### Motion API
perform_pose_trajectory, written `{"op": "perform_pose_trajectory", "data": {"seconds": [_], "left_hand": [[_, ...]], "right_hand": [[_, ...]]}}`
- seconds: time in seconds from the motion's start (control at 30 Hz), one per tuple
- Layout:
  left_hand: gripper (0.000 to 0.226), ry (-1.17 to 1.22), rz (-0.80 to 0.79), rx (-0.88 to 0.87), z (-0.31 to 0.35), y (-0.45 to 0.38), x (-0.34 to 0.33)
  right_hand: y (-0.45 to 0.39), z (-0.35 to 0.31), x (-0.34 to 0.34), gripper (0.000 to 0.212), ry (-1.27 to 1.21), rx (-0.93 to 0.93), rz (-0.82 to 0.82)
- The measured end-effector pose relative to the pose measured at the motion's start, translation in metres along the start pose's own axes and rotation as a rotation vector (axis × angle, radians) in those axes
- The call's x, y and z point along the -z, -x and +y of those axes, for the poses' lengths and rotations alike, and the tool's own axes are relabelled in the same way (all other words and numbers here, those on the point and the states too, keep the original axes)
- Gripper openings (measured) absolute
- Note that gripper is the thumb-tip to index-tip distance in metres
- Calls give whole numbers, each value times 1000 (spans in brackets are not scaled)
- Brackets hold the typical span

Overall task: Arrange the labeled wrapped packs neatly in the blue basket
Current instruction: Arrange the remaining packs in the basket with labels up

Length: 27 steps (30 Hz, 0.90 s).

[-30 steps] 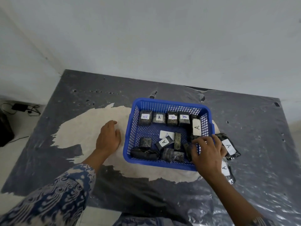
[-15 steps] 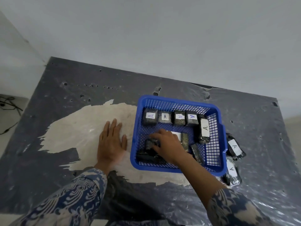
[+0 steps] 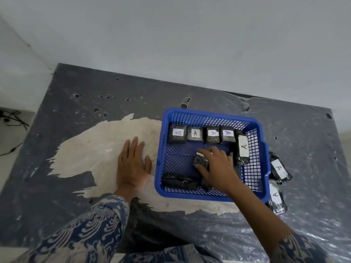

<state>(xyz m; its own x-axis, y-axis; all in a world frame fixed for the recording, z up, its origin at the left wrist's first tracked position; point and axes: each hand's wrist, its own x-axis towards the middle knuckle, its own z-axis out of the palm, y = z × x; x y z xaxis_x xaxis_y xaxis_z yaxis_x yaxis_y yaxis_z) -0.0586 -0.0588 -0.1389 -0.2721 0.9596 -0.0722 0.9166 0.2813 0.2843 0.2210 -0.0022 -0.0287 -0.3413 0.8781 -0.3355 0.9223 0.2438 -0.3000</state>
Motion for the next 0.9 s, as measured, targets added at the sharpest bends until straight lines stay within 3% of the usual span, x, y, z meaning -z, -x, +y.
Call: {"op": "perform_pose_trajectory", "data": {"seconds": [0.07,0.13,0.2,0.3,0.43,0.5,0.67,0.77,0.83,0.9], "left_hand": [[57,-17,8,6,-1,-1,-2],[56,-21,4,14,-1,-1,-3],[57,-23,6,14,-1,0,-4],[57,-16,7,14,1,0,-2],[55,7,7,20,3,0,3],[55,10,6,21,4,0,5],[56,8,11,23,7,2,8],[56,6,16,23,8,2,8],[55,11,22,24,8,1,8],[54,22,23,30,7,1,8]], "right_hand": [[7,-7,6,45,-78,137,-38],[9,-18,8,42,-177,198,-243],[6,-28,7,41,-110,192,-423],[-4,-38,6,36,9,182,-502],[-14,-41,11,18,-190,115,-421],[-17,-38,12,19,-358,-18,-347],[-13,-43,-9,26,-844,-382,-428],[-12,-56,-21,17,-1109,-558,-377],[-11,-62,-27,10,-1049,-562,-347],[-8,-64,-31,12,-796,-480,-317]]}}
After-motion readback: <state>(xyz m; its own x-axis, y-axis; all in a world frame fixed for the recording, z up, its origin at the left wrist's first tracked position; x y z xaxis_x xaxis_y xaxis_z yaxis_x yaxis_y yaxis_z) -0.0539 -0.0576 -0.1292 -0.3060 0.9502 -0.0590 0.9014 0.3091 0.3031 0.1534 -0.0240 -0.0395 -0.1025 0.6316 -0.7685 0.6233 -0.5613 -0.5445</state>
